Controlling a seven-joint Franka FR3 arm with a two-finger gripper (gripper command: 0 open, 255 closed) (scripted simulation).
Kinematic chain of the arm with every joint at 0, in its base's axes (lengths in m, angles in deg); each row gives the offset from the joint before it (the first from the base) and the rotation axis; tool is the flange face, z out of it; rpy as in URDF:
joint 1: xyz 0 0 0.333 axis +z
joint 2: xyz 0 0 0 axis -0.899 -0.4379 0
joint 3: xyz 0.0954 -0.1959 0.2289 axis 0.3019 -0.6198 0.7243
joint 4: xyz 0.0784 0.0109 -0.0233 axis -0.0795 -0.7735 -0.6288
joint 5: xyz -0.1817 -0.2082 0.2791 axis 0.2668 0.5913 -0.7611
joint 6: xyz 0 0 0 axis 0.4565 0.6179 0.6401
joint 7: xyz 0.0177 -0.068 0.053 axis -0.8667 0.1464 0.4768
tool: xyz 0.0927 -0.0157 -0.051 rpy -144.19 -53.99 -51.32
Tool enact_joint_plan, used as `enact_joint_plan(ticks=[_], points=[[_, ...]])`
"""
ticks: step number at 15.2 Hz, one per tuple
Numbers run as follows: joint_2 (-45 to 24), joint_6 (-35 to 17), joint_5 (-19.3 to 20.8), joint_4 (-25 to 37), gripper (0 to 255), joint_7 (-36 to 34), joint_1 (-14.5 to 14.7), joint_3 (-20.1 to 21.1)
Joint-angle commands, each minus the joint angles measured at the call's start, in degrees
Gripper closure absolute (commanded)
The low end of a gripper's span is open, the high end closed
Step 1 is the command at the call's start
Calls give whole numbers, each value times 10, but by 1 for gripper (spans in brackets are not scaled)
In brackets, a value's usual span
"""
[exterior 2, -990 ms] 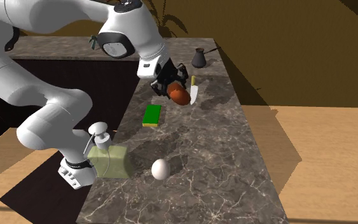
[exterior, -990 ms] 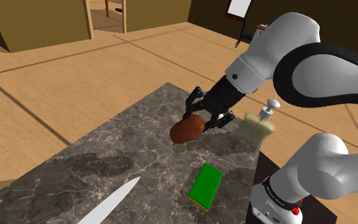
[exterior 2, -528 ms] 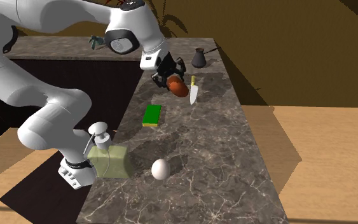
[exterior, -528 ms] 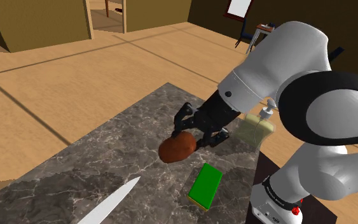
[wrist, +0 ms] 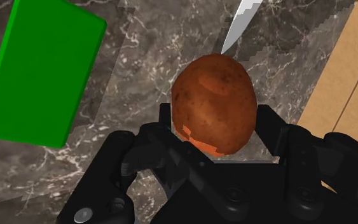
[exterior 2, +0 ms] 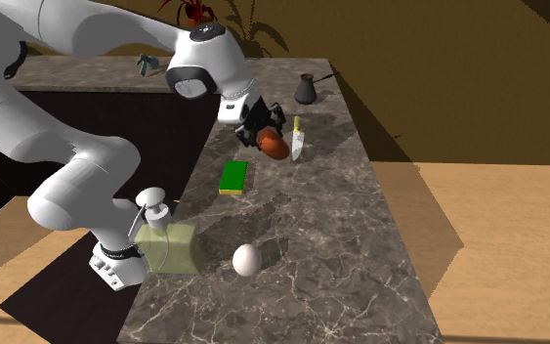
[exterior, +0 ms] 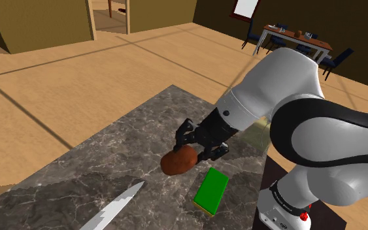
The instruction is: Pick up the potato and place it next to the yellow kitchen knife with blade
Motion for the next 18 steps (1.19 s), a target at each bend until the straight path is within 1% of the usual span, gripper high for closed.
enact_joint_plan(ticks=[1, 9, 14, 18], points=[[-11, -19, -10, -8, 255, 6, 2, 8], [-61, -98, -54, -39, 255, 37, 12, 38], [-108, -159, -86, -54, 255, 63, 19, 56], [-110, -162, -82, -54, 255, 61, 23, 52]])
